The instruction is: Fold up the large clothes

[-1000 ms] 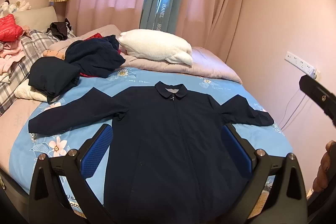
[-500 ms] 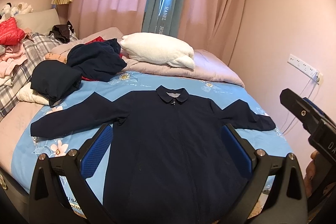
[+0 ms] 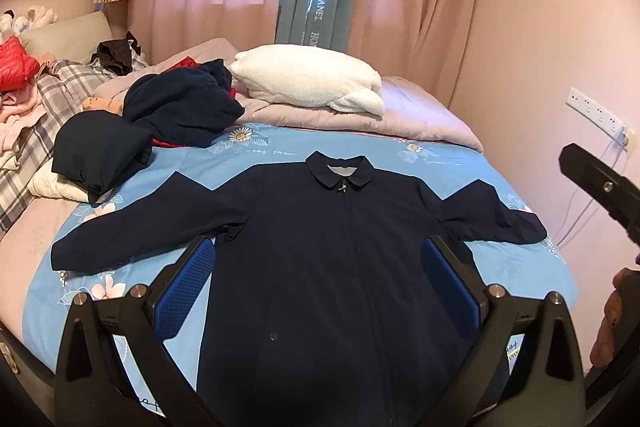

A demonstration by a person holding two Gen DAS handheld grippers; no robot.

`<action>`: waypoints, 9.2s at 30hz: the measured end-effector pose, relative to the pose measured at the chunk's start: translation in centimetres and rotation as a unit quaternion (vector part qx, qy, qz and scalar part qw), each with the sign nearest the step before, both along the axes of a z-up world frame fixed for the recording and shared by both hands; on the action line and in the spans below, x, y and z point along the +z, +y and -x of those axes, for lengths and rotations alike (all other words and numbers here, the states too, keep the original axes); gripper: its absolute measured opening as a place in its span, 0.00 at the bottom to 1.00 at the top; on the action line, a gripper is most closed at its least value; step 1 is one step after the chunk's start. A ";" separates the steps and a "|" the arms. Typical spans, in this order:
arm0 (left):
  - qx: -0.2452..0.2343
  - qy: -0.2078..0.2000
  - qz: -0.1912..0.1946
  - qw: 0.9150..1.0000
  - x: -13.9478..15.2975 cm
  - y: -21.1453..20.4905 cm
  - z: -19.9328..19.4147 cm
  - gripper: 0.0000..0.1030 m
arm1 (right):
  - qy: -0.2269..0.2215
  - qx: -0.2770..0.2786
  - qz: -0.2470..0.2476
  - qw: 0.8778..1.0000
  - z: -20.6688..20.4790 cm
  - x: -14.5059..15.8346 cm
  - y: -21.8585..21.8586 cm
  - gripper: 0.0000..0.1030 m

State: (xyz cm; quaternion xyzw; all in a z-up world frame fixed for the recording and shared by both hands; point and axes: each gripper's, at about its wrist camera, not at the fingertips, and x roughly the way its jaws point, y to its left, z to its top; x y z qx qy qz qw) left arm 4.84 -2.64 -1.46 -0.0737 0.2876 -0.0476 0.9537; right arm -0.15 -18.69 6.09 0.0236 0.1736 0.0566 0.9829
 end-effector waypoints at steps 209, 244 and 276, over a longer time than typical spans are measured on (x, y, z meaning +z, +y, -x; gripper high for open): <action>0.007 0.222 0.041 0.974 -21.8 7.7 -25.9 0.17 | 0.256 -0.103 -0.111 0.955 -15.1 -20.4 -15.4 0.49; 0.126 0.092 0.071 0.985 -8.1 11.9 -10.6 0.98 | 0.147 -0.074 -0.049 0.985 -8.5 -10.5 -9.1 0.70; 0.254 0.081 0.060 0.962 -10.0 20.1 0.9 1.00 | 0.074 0.010 0.007 0.997 -2.9 -7.4 -0.6 0.99</action>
